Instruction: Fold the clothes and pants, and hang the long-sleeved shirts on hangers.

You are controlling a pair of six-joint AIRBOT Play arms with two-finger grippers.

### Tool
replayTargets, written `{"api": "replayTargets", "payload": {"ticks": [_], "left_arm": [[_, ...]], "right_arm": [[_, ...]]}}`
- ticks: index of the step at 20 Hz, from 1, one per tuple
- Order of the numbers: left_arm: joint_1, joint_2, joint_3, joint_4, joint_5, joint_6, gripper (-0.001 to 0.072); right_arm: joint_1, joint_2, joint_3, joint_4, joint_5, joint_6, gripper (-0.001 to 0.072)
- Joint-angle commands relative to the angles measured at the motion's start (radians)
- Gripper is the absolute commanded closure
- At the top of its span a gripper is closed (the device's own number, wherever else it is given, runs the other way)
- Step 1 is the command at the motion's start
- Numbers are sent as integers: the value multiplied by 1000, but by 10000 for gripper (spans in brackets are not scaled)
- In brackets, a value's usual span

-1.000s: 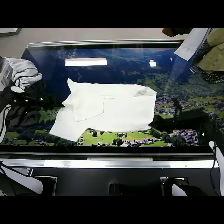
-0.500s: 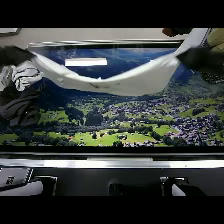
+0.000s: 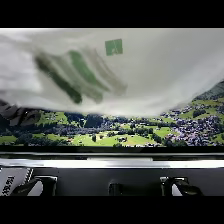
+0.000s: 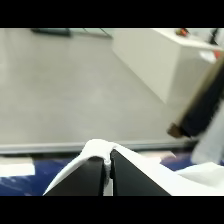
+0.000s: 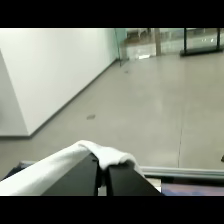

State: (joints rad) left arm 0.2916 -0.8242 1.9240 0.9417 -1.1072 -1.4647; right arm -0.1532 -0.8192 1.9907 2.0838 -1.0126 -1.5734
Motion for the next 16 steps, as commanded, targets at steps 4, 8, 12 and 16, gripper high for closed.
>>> {"api": "replayTargets", "payload": {"ticks": [4, 8, 12, 16], "left_arm": [[0, 43, -8, 132, 43, -107, 690], [0, -27, -20, 90, 43, -107, 689], [0, -4, -20, 93, 43, -102, 689], [0, 64, -20, 126, 43, -103, 689]], "right_arm": [[1, -28, 17, -60, 32, 151, 682], [1, -132, 17, 34, 12, 156, 682], [1, -93, 17, 51, -13, 100, 682], [1, 10, 17, 46, -68, 89, 682]]}}
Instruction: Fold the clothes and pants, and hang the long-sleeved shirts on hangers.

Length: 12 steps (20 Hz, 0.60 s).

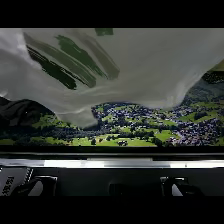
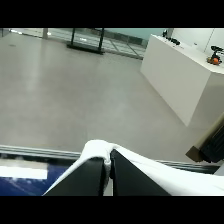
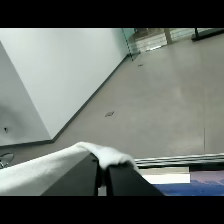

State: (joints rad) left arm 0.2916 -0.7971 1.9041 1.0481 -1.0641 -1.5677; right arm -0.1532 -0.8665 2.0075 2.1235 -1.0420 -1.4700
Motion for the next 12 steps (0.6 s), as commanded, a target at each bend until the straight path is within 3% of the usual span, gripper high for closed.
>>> {"api": "replayTargets", "payload": {"ticks": [1, 8, 12], "left_arm": [[0, 58, 0, 30, 0, -1, 689], [0, 170, -1, 172, -1, -64, 689], [0, 130, -50, 134, -17, -71, 689]], "right_arm": [[1, 83, 0, 6, -37, -15, 682], [1, 164, 0, -31, -2, 93, 682], [1, 86, 0, -33, -114, 111, 682]]}}
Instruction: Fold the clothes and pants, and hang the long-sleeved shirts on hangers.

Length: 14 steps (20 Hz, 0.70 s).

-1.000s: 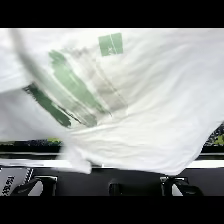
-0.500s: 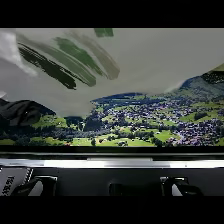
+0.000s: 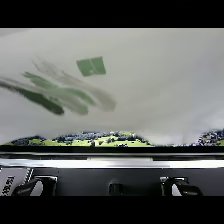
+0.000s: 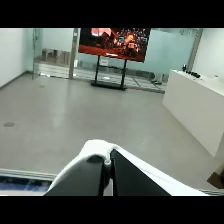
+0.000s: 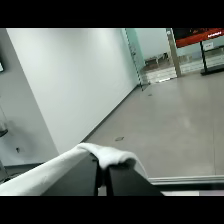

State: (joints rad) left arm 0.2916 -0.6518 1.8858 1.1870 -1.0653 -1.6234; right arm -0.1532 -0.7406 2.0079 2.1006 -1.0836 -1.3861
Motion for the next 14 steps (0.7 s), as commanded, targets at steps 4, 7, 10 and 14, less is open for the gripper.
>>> {"api": "replayTargets", "payload": {"ticks": [4, 7, 10, 14], "left_arm": [[0, -139, -233, -143, -81, 129, 689], [0, -310, -416, -212, -14, 208, 689], [-32, -553, -507, -268, 60, 304, 689], [-127, -910, -467, -272, 156, 387, 689]], "right_arm": [[1, -261, -2, -11, -321, 67, 682], [1, -509, -2, -11, -496, 57, 682], [1, -771, -2, -14, -536, 17, 682], [1, -1070, -1, -19, -371, 3, 682]]}}
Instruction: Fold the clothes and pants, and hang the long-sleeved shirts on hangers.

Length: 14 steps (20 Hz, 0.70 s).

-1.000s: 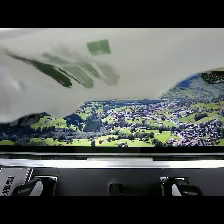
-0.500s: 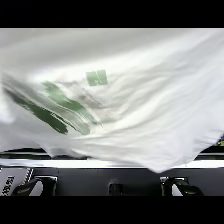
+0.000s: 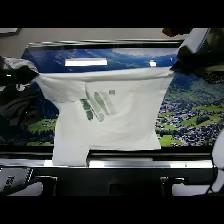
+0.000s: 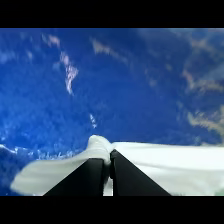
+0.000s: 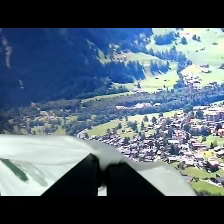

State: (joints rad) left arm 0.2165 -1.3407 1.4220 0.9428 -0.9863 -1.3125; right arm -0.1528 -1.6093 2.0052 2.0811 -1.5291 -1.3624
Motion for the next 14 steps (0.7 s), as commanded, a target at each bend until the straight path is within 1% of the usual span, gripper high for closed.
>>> {"api": "replayTargets", "payload": {"ticks": [1, 4, 6, 7, 9, 10, 14], "left_arm": [[-71, -298, 30, -27, 102, 76, 689], [-107, -461, 160, -27, 147, 84, 689], [-111, -515, 236, -27, 149, 87, 688], [-110, -520, 256, -26, 149, 87, 688], [-103, -514, 262, -23, 123, 87, 689], [-97, -513, 264, -23, 78, 87, 688], [-64, -513, 265, -15, -195, 86, 688]], "right_arm": [[0, -259, 2, 2, 142, -45, 682], [0, -354, 2, 1, 303, -71, 682], [0, -365, 2, -2, 357, -71, 682], [0, -362, 2, -2, 358, -70, 682], [0, -359, 2, -5, 303, -70, 682], [0, -359, 2, -5, 261, -70, 682], [2, -359, 2, -28, 51, -70, 682]]}}
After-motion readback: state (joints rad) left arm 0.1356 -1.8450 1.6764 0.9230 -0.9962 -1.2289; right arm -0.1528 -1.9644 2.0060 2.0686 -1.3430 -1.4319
